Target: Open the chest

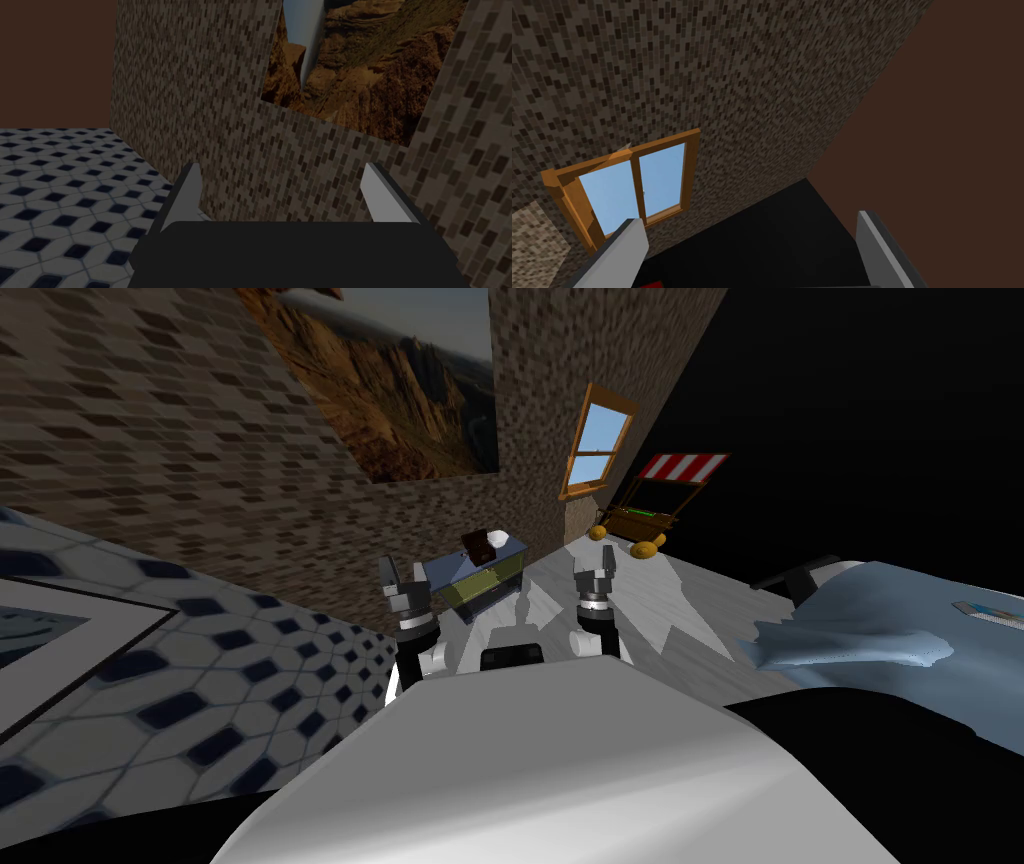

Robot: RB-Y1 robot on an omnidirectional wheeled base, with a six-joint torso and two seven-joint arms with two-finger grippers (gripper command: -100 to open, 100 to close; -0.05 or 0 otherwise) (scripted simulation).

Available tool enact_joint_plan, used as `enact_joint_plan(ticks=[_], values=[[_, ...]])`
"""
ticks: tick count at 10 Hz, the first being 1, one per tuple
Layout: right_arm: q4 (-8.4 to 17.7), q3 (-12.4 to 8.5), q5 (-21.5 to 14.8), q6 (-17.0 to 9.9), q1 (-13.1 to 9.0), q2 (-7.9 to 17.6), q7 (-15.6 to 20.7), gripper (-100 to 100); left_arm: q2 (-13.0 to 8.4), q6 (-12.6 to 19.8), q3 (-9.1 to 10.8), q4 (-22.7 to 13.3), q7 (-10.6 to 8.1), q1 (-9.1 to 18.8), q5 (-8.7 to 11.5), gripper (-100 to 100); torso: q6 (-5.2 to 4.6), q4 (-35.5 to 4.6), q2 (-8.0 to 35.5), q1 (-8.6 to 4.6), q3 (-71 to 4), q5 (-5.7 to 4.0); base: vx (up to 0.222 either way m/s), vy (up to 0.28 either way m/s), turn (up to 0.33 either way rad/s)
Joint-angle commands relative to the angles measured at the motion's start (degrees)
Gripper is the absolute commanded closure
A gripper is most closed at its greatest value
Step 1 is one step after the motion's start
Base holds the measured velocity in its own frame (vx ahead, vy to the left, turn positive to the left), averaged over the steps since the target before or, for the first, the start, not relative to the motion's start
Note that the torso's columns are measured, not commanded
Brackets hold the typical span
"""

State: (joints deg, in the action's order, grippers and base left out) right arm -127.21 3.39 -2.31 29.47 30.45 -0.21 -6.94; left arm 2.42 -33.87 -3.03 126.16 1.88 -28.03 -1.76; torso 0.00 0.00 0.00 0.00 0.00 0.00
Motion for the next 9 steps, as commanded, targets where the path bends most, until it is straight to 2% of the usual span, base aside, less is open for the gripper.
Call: enact_joint_plan(ticks=[1,9], values=[[0.0,0.0,0.0,0.0,0.0,0.0,0.0,0,0.0,0.0,0.0,0.0,0.0,0.0,0.0,0,0.0,-2.3,2.3,0.0,-4.7,0.0,0.0,0.0,0.0],[0.0,0.0,0.0,0.0,0.0,0.0,0.0,0,0.0,0.0,0.0,0.0,0.0,0.0,0.0,0,0.0,-35.4,35.4,0.0,-70.7,0.0,0.0,0.0,0.0]])
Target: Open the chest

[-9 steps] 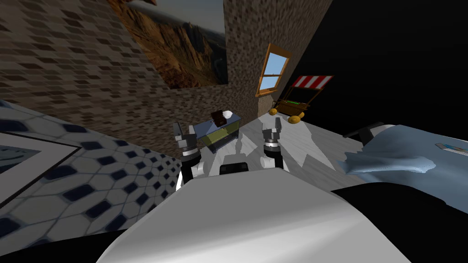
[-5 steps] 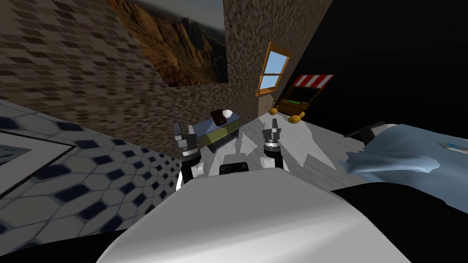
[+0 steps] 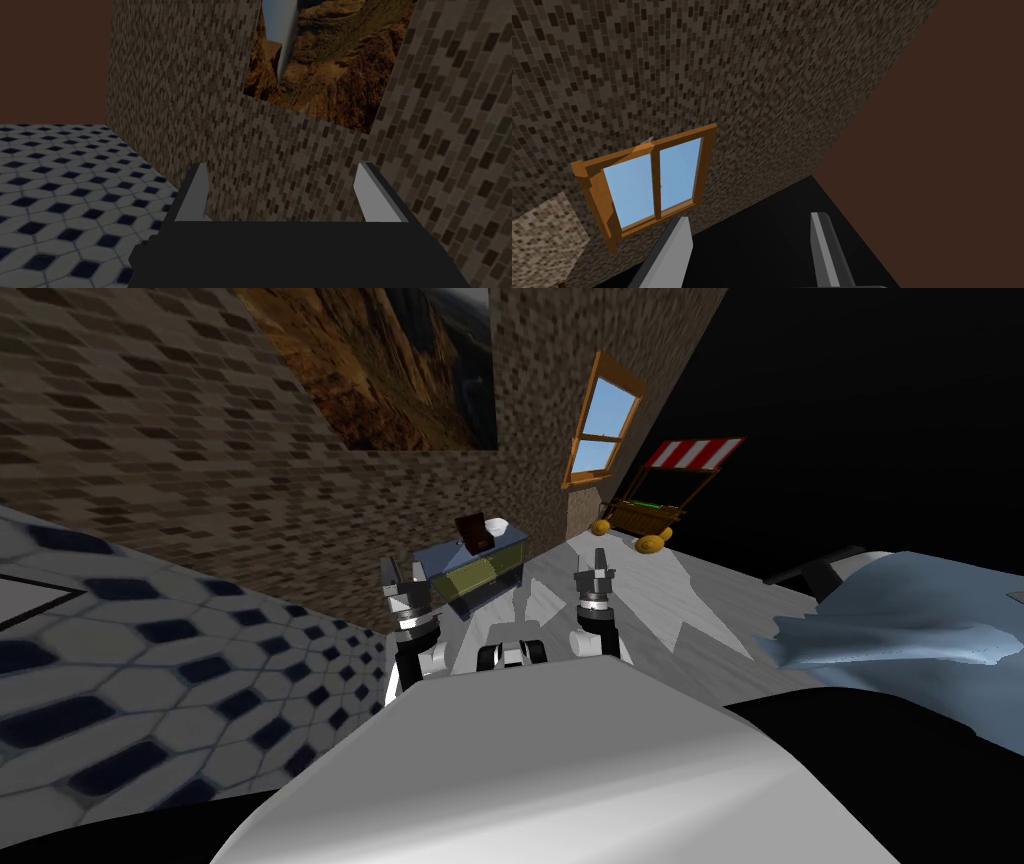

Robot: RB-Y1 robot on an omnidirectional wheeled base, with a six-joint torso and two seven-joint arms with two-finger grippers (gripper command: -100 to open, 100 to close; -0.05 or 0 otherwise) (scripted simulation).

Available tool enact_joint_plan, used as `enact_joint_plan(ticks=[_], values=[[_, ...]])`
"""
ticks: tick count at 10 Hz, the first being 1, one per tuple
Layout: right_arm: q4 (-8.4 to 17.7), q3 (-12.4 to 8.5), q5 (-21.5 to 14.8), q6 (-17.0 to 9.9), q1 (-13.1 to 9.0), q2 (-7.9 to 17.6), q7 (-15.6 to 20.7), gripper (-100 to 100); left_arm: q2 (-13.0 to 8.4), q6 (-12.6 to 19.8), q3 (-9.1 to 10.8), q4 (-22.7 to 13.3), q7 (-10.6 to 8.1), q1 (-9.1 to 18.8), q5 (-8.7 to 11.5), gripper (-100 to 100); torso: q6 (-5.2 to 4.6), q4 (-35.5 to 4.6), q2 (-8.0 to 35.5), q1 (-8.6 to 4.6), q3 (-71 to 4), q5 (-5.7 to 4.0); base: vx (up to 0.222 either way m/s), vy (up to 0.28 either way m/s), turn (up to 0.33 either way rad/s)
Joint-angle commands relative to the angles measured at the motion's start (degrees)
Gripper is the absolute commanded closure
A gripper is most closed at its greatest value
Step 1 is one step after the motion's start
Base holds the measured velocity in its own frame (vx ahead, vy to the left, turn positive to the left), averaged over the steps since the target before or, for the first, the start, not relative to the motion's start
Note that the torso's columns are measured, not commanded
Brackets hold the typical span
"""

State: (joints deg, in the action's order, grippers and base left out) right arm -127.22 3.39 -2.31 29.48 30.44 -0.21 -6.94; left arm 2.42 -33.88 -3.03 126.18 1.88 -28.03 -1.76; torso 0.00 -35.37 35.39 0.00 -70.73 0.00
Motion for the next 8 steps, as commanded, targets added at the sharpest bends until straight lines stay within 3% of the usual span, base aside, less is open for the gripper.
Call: enact_joint_plan(ticks=[1,3,8], values=[[0.0,0.0,0.0,0.0,0.0,0.0,0.0,0,-1.7,-0.3,0.12,-0.8,-0.07,0.2,0.2,-100,0.0,-4.2,4.2,0.0,-8.5,0.0,0.022,-0.011,-0.004],[0.0,0.0,0.0,0.0,0.0,0.0,0.0,0,-4.4,-1.1,0.41,-2.6,-0.25,0.7,0.7,-100,0.0,-6.7,6.6,-0.04,-13.6,-0.01,0.04,-0.027,-0.005],[0.0,0.0,0.0,0.0,0.0,0.0,0.0,0,-9.6,-4.7,1.72,-10.5,-1.05,2.8,2.8,-100,0.0,-6.9,6.8,-0.04,-13.9,-0.01,0.09,-0.052,-0.009]])
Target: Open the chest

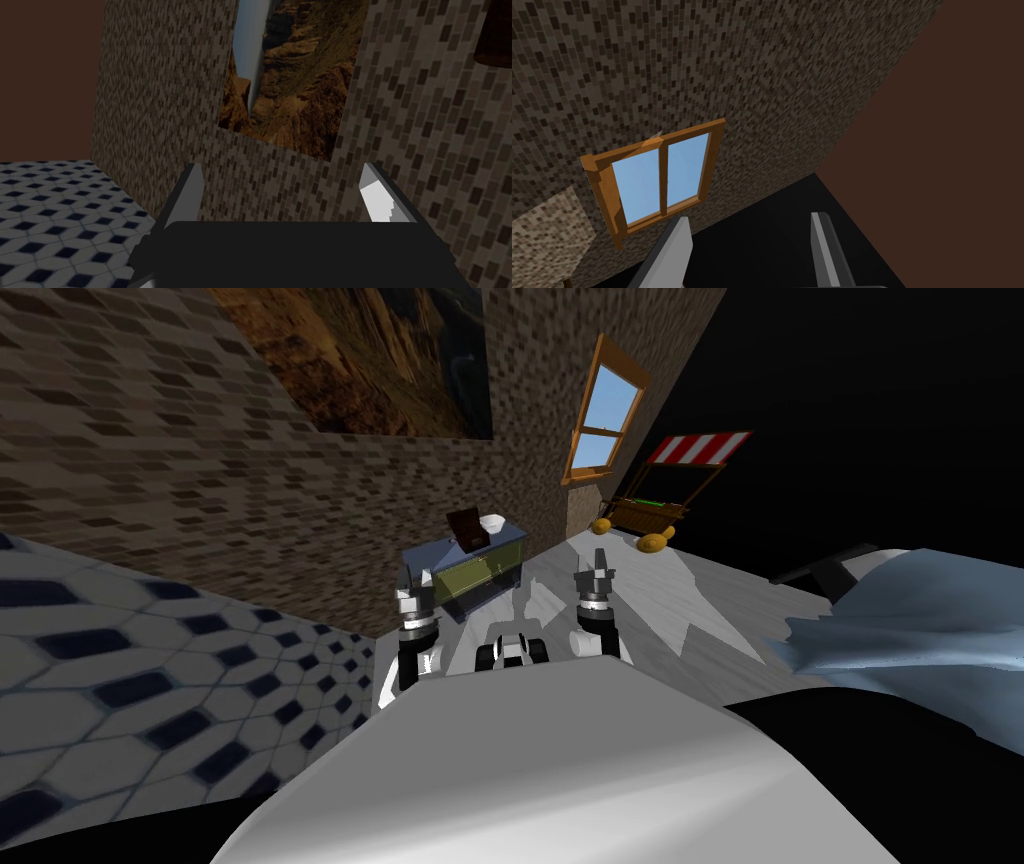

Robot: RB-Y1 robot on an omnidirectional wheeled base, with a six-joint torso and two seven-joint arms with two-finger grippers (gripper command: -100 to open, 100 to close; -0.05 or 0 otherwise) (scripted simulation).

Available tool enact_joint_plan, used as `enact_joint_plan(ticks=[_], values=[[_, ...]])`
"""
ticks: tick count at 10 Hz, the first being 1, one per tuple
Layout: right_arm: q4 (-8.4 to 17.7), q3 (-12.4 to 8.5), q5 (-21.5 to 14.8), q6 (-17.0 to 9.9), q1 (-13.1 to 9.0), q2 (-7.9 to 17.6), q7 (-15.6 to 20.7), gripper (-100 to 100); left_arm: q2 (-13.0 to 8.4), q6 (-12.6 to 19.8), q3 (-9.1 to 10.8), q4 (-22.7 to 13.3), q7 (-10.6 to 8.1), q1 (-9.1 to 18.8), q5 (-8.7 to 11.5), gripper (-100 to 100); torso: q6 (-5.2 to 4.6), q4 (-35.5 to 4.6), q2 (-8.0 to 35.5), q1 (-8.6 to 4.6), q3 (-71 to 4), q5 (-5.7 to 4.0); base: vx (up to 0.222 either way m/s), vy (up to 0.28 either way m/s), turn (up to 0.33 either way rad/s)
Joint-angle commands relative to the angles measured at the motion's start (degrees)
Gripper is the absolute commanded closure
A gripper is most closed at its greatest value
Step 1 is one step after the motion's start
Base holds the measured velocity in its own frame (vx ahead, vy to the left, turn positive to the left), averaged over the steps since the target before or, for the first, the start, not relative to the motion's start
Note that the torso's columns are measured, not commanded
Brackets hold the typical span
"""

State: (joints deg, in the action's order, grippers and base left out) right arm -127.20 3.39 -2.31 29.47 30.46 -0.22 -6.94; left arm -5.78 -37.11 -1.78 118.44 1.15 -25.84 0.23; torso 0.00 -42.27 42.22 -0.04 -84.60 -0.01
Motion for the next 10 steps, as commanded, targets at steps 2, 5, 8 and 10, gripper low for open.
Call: enact_joint_plan(ticks=[2,5,8,10], values=[[0.0,0.0,0.0,0.0,0.0,0.0,0.0,0,-2.7,-3.4,1.17,-6.4,-0.75,1.8,2.0,-100,0.0,0.0,0.0,0.06,0.0,0.01,0.121,-0.058,-0.012],[0.0,0.0,0.0,0.0,0.0,0.0,0.0,0,-3.6,-5.5,1.94,-11.0,-1.23,3.0,3.3,-100,0.0,-0.1,0.2,0.03,0.1,0.01,0.084,-0.061,-0.008],[0.0,0.0,0.0,0.0,0.0,0.0,0.0,0,-3.9,-6.6,2.36,-14.3,-1.48,3.7,3.9,-100,0.0,0.0,0.1,0.04,0.0,0.02,0.077,-0.049,-0.006],[0.0,0.0,0.0,0.0,0.0,0.0,0.0,0,-4.1,-7.8,2.79,-17.0,-1.74,4.4,4.6,-100,0.0,0.0,0.0,0.09,0.0,0.03,0.082,-0.035,-0.007]])
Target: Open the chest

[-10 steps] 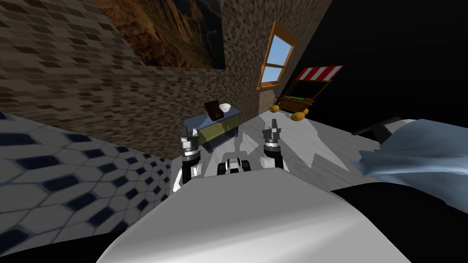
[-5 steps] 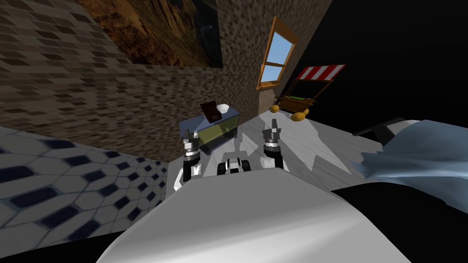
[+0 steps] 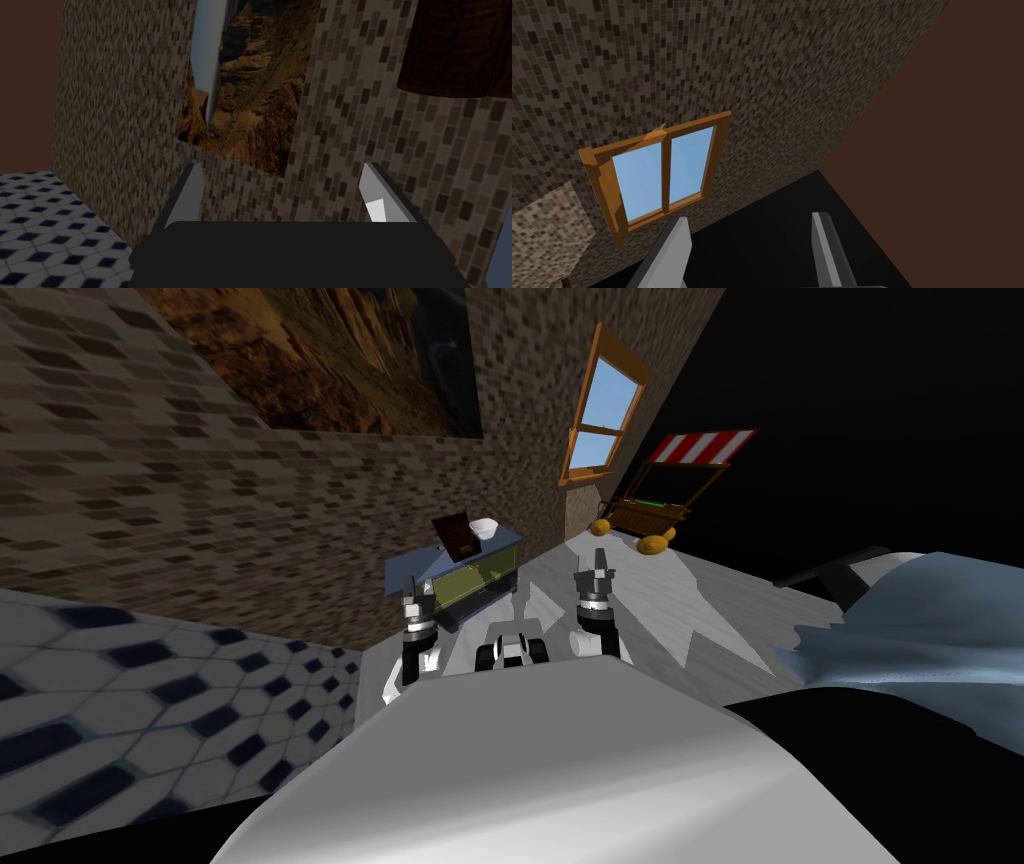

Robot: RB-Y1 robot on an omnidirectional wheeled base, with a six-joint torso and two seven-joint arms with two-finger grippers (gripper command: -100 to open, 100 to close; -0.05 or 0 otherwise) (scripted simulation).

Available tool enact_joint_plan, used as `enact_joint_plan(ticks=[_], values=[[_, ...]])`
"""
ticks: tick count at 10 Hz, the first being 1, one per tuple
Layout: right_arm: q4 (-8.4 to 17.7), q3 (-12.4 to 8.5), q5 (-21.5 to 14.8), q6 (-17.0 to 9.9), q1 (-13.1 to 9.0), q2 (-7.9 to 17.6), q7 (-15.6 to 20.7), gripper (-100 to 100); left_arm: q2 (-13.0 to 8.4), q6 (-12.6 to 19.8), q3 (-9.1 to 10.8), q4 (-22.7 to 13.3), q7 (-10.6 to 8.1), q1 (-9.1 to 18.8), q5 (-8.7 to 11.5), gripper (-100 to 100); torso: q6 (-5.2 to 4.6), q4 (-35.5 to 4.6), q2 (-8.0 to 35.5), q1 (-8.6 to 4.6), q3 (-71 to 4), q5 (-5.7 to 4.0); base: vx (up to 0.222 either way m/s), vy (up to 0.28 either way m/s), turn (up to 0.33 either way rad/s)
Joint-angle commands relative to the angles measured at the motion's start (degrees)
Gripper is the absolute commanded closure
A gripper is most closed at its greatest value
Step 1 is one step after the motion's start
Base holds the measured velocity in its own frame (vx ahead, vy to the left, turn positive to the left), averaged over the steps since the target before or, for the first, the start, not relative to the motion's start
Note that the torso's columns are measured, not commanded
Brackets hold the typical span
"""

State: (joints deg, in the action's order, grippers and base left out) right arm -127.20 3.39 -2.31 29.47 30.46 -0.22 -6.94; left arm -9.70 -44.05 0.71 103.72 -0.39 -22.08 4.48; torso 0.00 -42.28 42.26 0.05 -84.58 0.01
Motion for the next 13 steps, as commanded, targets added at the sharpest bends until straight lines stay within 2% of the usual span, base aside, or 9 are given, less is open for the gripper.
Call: enact_joint_plan(ticks=[1,6,7,8,13], values=[[0.0,0.0,0.0,0.0,0.0,0.0,0.0,0,-0.3,-2.0,0.75,-4.1,-0.47,1.4,1.1,-100,0.0,0.0,0.0,-0.02,0.0,-0.01,0.091,-0.046,-0.011],[0.0,0.0,0.0,0.0,0.0,0.0,0.0,0,-0.3,-4.5,1.67,-10.9,-1.03,3.0,2.6,-100,0.0,0.0,0.1,-0.06,0.0,-0.02,0.077,-0.048,-0.007],[0.0,0.0,0.0,0.0,0.0,0.0,0.0,0,-0.1,-5.7,2.14,-13.3,-1.32,3.8,3.4,-100,0.0,0.0,0.1,-0.03,0.0,-0.01,0.098,-0.06,-0.011],[0.0,0.0,0.0,0.0,0.0,0.0,0.0,0,-0.1,-5.7,2.14,-13.9,-1.32,3.8,3.4,-100,0.0,0.0,0.0,-0.07,0.0,-0.02,0.086,-0.048,-0.005],[0.0,0.0,0.0,0.0,0.0,0.0,0.0,0,0.4,-9.5,3.61,-22.4,-2.22,6.3,5.8,-100,0.01,0.0,0.1,-0.08,0.0,-0.03,0.086,-0.048,-0.009]])
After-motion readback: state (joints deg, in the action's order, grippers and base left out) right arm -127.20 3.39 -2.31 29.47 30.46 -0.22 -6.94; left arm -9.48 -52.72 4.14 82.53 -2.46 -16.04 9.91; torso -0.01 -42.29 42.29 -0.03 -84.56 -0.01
